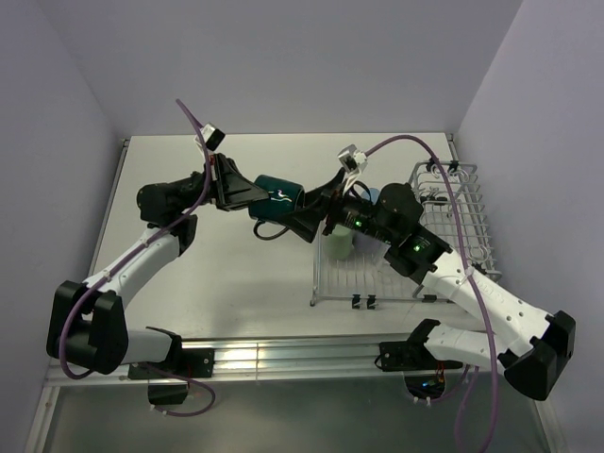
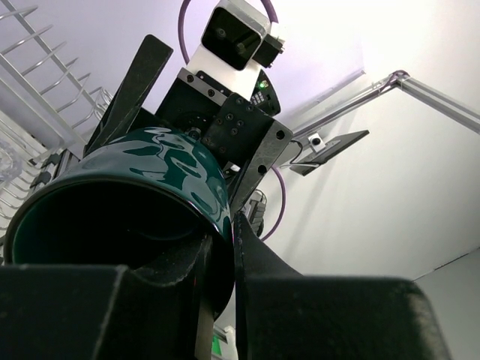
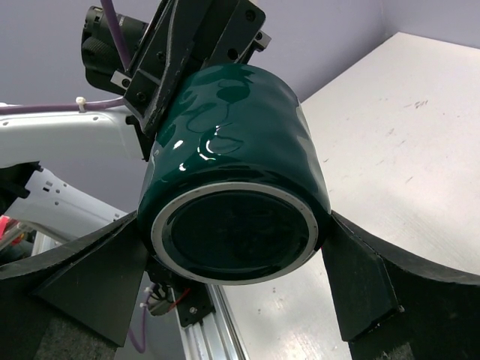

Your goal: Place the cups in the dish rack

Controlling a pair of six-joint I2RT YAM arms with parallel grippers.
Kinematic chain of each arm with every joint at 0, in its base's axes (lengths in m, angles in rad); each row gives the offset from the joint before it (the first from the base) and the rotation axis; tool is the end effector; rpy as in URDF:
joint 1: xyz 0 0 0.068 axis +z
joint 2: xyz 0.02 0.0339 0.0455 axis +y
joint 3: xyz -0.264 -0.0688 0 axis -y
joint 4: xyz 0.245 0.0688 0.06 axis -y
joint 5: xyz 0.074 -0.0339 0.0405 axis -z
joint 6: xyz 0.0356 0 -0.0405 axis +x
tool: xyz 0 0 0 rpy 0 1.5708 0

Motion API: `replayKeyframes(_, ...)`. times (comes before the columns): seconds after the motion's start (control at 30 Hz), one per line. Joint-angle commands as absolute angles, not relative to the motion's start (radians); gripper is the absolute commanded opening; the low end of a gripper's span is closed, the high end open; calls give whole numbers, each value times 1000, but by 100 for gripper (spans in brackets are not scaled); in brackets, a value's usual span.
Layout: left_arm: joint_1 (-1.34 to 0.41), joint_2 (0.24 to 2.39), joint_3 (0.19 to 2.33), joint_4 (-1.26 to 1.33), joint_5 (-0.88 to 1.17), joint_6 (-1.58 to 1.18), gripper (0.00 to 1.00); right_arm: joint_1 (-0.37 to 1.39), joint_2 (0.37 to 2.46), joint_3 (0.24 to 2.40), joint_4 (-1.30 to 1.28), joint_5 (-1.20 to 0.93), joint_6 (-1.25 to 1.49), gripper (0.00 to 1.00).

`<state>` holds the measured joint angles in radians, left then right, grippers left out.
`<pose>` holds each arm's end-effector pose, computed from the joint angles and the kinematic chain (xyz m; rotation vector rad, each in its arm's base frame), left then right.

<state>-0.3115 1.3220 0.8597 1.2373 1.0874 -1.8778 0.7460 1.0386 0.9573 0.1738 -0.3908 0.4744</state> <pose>0.2433 -0.1114 0.3772 0.2934 1.6118 -2.2368 0.1682 0.1739 0.3908 -0.5556 1.5238 1.2535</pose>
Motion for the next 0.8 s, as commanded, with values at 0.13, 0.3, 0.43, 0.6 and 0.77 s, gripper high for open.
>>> replayKeyframes(0.13, -308, 1261, 893, 1654, 1003, -1799, 33, 752, 970, 968, 94, -336, 483, 0)
replayKeyframes(0.3, -308, 1246, 908, 1618, 1014, -1767, 47, 752, 953, 995, 39, -304, 479, 0)
replayKeyframes(0.43, -307, 1223, 904, 1513, 1017, -1677, 52, 752, 946, 1014, -15, -278, 476, 0)
replayKeyframes(0.6, -307, 1184, 905, 1283, 1009, -1543, 52, 750, 919, 1032, -78, -238, 472, 0)
replayKeyframes(0.77, -307, 1152, 919, 1077, 974, -1385, 51, 750, 913, 1068, -172, -186, 471, 0)
